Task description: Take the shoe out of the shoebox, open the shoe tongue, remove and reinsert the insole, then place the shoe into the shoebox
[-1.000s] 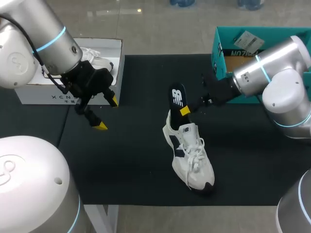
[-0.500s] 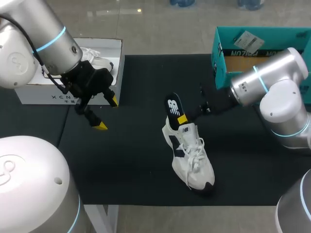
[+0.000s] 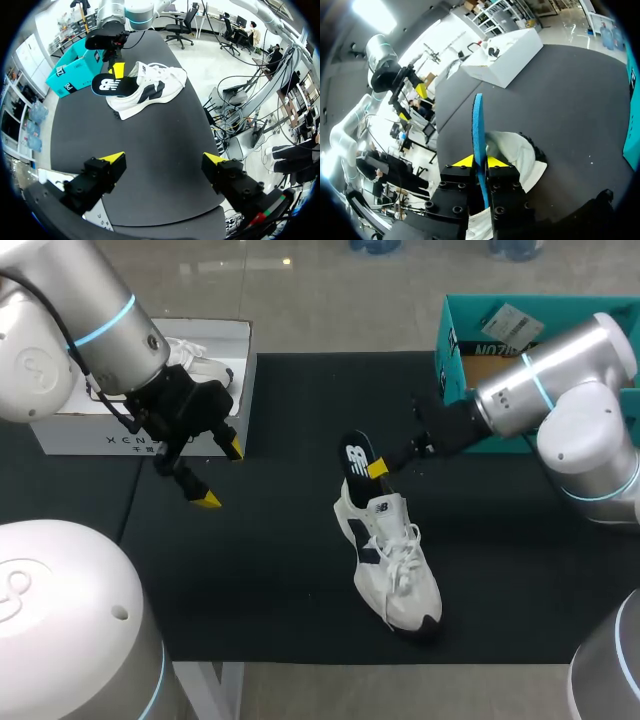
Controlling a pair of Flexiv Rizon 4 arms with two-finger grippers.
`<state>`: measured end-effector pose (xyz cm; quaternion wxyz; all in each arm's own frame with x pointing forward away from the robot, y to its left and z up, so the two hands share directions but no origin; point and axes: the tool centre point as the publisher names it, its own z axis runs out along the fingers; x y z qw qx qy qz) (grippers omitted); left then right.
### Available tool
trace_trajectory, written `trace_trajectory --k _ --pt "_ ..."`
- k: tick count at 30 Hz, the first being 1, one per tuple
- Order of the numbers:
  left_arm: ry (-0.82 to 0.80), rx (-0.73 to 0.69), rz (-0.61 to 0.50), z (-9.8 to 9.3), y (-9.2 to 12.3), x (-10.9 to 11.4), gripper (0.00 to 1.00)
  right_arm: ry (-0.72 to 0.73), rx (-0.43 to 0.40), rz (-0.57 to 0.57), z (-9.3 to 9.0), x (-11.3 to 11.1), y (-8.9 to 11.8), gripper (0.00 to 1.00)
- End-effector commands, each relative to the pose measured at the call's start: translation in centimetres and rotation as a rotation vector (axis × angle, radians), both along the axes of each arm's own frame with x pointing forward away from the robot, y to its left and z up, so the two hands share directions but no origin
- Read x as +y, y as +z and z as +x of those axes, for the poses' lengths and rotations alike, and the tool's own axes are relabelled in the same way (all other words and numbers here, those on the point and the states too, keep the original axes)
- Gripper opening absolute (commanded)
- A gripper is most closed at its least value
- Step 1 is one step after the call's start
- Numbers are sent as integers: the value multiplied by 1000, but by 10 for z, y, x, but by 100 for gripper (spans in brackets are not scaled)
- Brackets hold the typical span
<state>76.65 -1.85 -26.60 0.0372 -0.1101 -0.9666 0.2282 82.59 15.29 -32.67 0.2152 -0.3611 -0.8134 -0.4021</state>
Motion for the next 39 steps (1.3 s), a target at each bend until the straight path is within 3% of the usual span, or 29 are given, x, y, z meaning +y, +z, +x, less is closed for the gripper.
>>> trace_trajectory --k 1,18,21,23,24,33,39 --pt "-1 0 2 0 0 0 100 3 3 -2 3 2 -2 0" --pt "-1 0 2 0 0 0 100 -42 120 -9 -42 -1 -37 0" --pt "-1 0 2 0 0 0 100 -47 125 -8 -41 -3 -38 0" --pt "-1 0 2 0 0 0 100 -49 114 -10 -36 -4 -34 25" --pt "-1 0 2 0 0 0 100 -47 108 -12 -34 -4 -32 30" --pt "-1 0 2 0 0 0 100 -34 60 -14 -14 -3 -18 28" --pt "-1 0 2 0 0 0 100 -20 53 -14 -8 1 -18 18"
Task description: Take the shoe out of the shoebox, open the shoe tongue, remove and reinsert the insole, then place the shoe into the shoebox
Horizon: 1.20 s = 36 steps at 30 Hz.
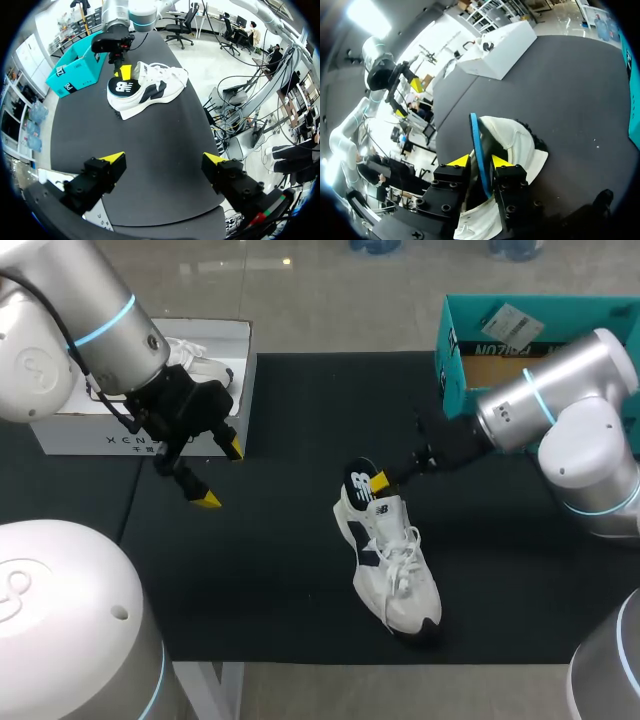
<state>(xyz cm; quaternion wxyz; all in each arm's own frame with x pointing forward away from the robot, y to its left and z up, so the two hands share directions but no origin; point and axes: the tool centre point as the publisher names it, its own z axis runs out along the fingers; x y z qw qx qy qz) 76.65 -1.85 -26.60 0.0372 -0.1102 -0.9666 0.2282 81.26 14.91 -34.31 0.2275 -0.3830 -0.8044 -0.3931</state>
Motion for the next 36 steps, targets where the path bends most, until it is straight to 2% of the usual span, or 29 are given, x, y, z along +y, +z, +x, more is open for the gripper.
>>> trace_trajectory --k 1,2,3,9,19,30,32,33,34,36 --pt "-1 0 2 0 0 0 100 10 5 -6 6 5 -2 14" --pt "-1 0 2 0 0 0 100 11 5 -6 6 5 -2 4" --pt "-1 0 2 0 0 0 100 12 4 -7 6 5 -2 0" --pt "-1 0 2 0 0 0 100 8 11 -10 -2 2 -5 0" --pt "-1 0 2 0 0 0 100 -16 83 -12 -30 0 -24 0" --pt "-1 0 2 0 0 0 100 -32 121 -28 -26 -4 -34 0" --pt "-1 0 2 0 0 0 100 -39 111 -29 -23 -4 -29 40" --pt "-1 0 2 0 0 0 100 -41 103 -31 -22 -4 -26 65" --pt "-1 0 2 0 0 0 100 -42 95 -31 -21 -4 -22 100" --pt "-1 0 2 0 0 0 100 -44 75 -32 -18 -5 -15 100"
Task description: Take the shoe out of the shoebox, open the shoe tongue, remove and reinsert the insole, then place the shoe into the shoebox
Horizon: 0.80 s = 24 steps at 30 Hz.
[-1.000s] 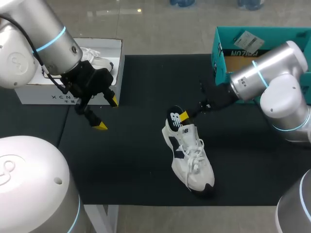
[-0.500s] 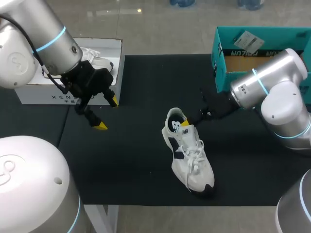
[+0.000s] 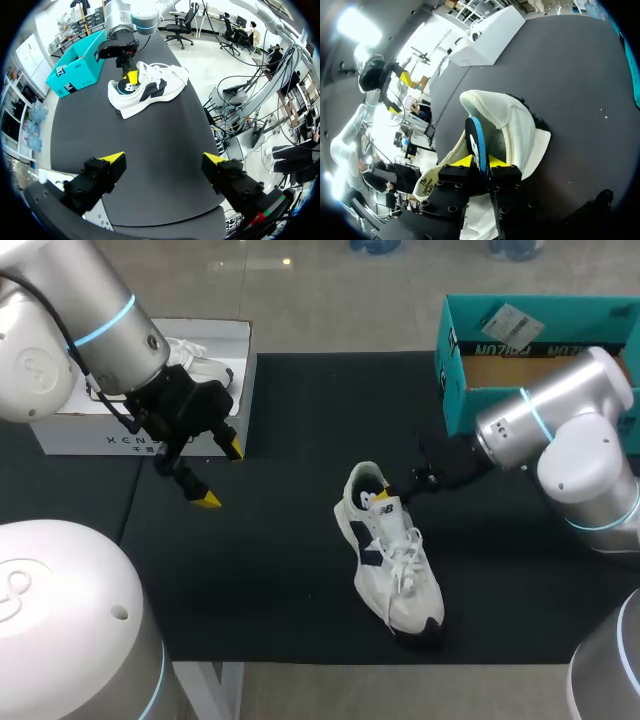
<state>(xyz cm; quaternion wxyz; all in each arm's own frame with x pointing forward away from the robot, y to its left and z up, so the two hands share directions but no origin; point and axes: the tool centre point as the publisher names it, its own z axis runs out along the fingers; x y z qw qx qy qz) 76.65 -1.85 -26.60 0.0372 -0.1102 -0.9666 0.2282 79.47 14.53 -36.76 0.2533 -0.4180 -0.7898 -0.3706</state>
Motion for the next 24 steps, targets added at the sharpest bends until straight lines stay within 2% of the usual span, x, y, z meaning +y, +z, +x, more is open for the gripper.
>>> trace_trajectory --k 1,11,14,20,24 --pt "-1 0 2 0 0 0 100 -7 -30 -14 2 -1 14 100" --pt "-1 0 2 0 0 0 100 -15 -144 -54 19 -6 55 100" --pt "-1 0 2 0 0 0 100 -46 -128 -127 23 -12 62 100" --pt "-1 0 2 0 0 0 100 -78 -11 -363 16 -13 73 100" --pt "-1 0 2 0 0 0 100 -86 1 -458 12 -13 73 100"
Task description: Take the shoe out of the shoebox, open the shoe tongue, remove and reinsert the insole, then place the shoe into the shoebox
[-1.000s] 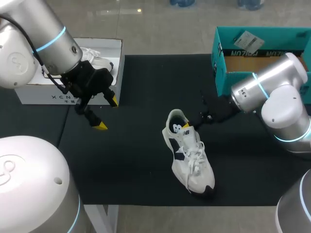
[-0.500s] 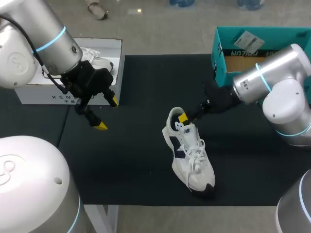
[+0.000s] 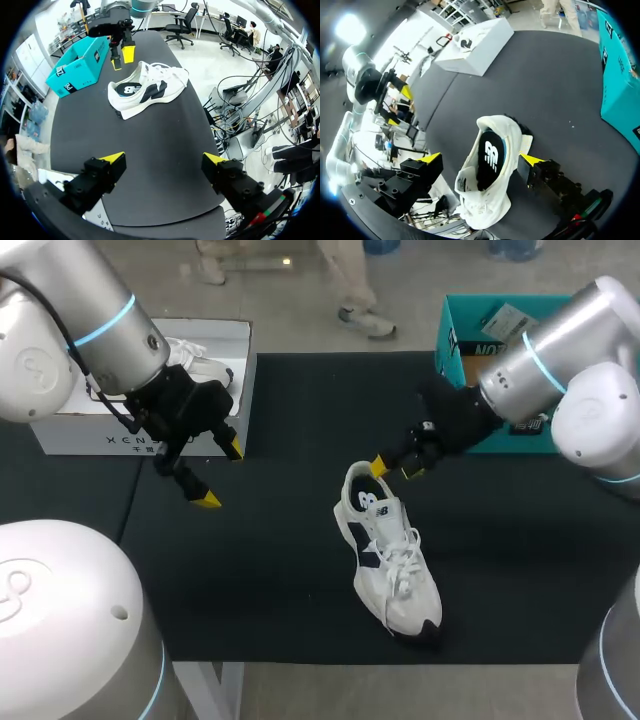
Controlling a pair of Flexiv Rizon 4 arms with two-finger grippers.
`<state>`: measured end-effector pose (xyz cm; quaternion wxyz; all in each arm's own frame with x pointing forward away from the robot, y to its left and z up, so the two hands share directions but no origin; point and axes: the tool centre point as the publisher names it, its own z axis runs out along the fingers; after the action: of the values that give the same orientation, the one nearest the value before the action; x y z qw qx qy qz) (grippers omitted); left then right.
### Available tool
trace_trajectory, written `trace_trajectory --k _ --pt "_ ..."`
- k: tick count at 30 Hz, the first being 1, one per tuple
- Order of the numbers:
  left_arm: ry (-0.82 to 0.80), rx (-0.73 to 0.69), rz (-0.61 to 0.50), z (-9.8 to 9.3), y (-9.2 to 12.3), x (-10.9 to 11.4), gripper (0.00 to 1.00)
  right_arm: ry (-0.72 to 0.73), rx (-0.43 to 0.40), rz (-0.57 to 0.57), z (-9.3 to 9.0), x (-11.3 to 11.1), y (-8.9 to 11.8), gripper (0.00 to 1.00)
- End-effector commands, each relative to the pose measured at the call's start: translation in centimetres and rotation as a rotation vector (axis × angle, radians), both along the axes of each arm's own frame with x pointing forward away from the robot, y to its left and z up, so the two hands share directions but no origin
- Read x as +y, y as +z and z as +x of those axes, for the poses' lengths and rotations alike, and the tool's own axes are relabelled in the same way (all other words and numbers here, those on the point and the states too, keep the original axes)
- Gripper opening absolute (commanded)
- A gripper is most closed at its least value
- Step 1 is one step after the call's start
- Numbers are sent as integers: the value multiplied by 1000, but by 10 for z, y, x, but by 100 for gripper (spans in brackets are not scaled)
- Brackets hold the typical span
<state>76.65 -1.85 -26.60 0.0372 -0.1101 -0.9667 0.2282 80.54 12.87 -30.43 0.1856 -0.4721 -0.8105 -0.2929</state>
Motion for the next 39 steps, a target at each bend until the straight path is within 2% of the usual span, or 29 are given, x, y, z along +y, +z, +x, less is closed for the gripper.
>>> trace_trajectory --k 1,4,8,9,10,11,22,31,39 --pt "-1 0 2 0 0 0 100 -10 22 -243 1 4 9 100" --pt "-1 0 2 0 0 0 100 2 34 -294 -1 9 11 100" --pt "-1 0 2 0 0 0 100 14 38 -303 -3 15 8 100" --pt "-1 0 2 0 0 0 100 12 35 -299 -4 16 8 50" --pt "-1 0 2 0 0 0 100 11 31 -302 -4 18 8 11" --pt "-1 0 2 0 0 0 100 12 31 -303 -4 19 7 0" --pt "-1 0 2 0 0 0 100 -6 33 -325 -9 34 -9 0" --pt "-1 0 2 0 0 0 100 -13 63 -332 -9 49 -41 0" --pt "-1 0 2 0 0 0 100 -41 100 -333 -7 51 -69 0"
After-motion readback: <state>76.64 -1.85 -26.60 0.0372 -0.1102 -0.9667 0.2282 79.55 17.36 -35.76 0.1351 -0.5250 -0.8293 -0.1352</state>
